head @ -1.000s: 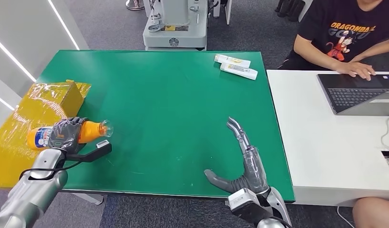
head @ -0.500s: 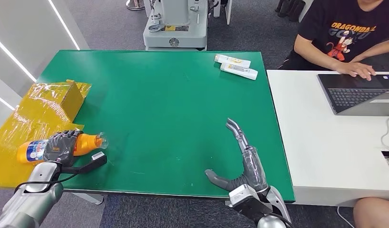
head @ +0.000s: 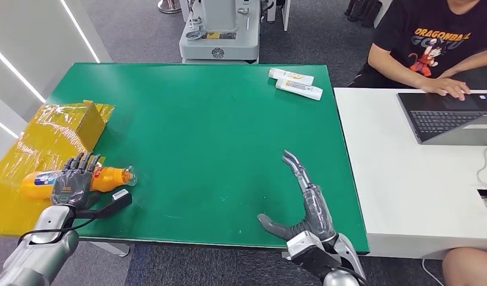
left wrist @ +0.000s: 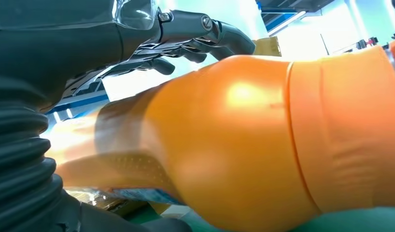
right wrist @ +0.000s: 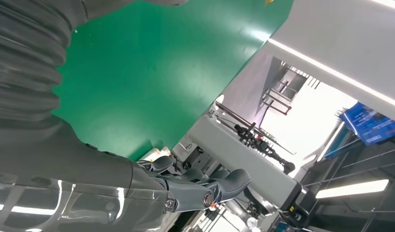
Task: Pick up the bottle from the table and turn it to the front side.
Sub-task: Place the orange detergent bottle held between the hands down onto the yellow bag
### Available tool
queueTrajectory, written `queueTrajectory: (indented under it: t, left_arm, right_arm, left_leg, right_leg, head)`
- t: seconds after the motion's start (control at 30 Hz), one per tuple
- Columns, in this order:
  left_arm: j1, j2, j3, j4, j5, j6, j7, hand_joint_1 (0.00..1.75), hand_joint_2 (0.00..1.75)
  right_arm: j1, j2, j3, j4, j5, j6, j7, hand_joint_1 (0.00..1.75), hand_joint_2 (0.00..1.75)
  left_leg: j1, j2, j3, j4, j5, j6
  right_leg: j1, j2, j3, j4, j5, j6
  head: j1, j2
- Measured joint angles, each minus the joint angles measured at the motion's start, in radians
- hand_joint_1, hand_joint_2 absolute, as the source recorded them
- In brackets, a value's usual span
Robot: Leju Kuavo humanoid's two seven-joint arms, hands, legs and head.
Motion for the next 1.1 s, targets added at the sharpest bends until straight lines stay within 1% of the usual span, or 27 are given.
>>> queueTrajectory:
  t: [0.27,0.37,0.47,0.5,0.53,0.67,0.7,0.73,0.8,0.9,1.0,1.1]
  left_arm:
    - [0.012,-0.024,0.058,0.000,-0.018,0.042,-0.012,0.00,1.75]
    - [0.031,-0.033,0.095,-0.025,0.020,0.088,-0.053,0.00,1.75]
    - [0.058,-0.043,0.145,-0.083,0.069,0.117,-0.098,0.00,1.75]
    - [0.070,-0.049,0.166,-0.114,0.089,0.119,-0.129,0.00,1.75]
    - [0.085,-0.057,0.195,-0.155,0.117,0.120,-0.180,0.00,1.75]
    - [0.127,-0.110,0.352,-0.344,0.278,0.123,-0.459,0.00,1.75]
    - [0.131,-0.122,0.385,-0.386,0.326,0.123,-0.505,0.00,1.75]
    - [0.135,-0.132,0.409,-0.425,0.368,0.124,-0.532,0.00,1.75]
    - [0.141,-0.146,0.432,-0.493,0.417,0.125,-0.544,0.00,1.75]
    - [0.153,-0.162,0.442,-0.573,0.450,0.126,-0.548,0.00,1.75]
    - [0.164,-0.178,0.440,-0.642,0.522,0.126,-0.567,0.00,1.75]
    - [0.172,-0.193,0.421,-0.708,0.643,0.126,-0.596,0.00,1.75]
  right_arm:
    - [-0.007,-0.013,0.015,0.003,-0.020,-0.027,-0.002,0.00,1.75]
    - [-0.010,-0.015,0.023,0.004,-0.026,-0.038,-0.003,0.00,1.75]
    - [-0.011,-0.017,0.028,0.004,-0.032,-0.047,-0.005,0.00,1.75]
    - [-0.011,-0.018,0.029,0.004,-0.035,-0.050,-0.007,0.00,1.75]
    - [-0.011,-0.019,0.030,0.004,-0.040,-0.054,-0.010,0.00,1.75]
    - [-0.011,-0.022,0.033,0.005,-0.054,-0.074,-0.025,0.00,1.75]
    - [-0.010,-0.022,0.033,0.004,-0.055,-0.080,-0.028,0.00,1.75]
    - [-0.009,-0.022,0.034,0.004,-0.055,-0.086,-0.031,0.00,1.75]
    - [-0.005,-0.022,0.034,0.004,-0.054,-0.095,-0.035,0.00,1.75]
    - [0.005,-0.022,0.035,0.000,-0.045,-0.105,-0.038,0.00,1.75]
    - [0.030,-0.022,0.034,-0.013,-0.023,-0.119,-0.039,0.00,1.75]
    - [0.063,-0.022,0.028,-0.032,-0.003,-0.130,-0.041,0.00,1.75]
  left_leg:
    - [0.000,0.000,0.000,0.000,0.000,0.000]
    - [0.000,0.000,0.000,0.000,0.000,0.000]
    - [0.000,0.000,0.000,0.000,0.000,0.000]
    - [0.000,0.000,0.000,0.000,0.000,0.000]
    - [0.000,0.000,0.000,0.000,0.000,0.000]
    - [0.000,0.001,0.000,0.000,0.000,0.000]
    - [0.000,0.001,0.000,0.000,0.000,0.000]
    - [0.000,0.001,0.000,0.000,0.000,0.000]
    - [0.000,0.000,0.000,0.000,0.000,0.000]
    - [0.000,-0.001,0.000,0.000,0.000,0.000]
    - [0.000,-0.001,0.000,0.000,0.000,0.000]
    - [0.000,-0.001,0.000,0.000,0.000,0.000]
  right_leg:
    - [0.000,0.000,0.000,0.000,0.000,0.000]
    - [0.000,0.000,0.000,0.000,0.000,0.000]
    - [0.000,0.000,0.000,0.000,0.000,0.000]
    - [0.000,0.000,-0.001,0.000,0.000,0.000]
    - [0.000,0.000,-0.001,0.000,0.000,0.000]
    - [0.000,0.001,-0.001,0.000,0.000,0.000]
    - [0.000,0.001,-0.001,0.000,0.000,0.000]
    - [0.000,0.001,-0.001,0.000,0.000,0.000]
    - [0.000,0.000,0.000,0.000,0.000,0.000]
    - [0.000,-0.001,0.000,0.000,0.000,0.000]
    - [0.000,-0.001,0.000,0.000,0.000,0.000]
    - [0.000,-0.001,0.000,0.000,0.000,0.000]
  head:
    - [0.000,0.000]
    - [0.000,0.000]
    - [0.000,0.000]
    - [0.000,0.000]
    - [0.000,0.000]
    - [0.000,0.000]
    - [0.000,0.000]
    - [0.000,0.000]
    - [0.000,0.000]
    - [0.000,0.000]
    - [0.000,0.000]
    - [0.000,0.000]
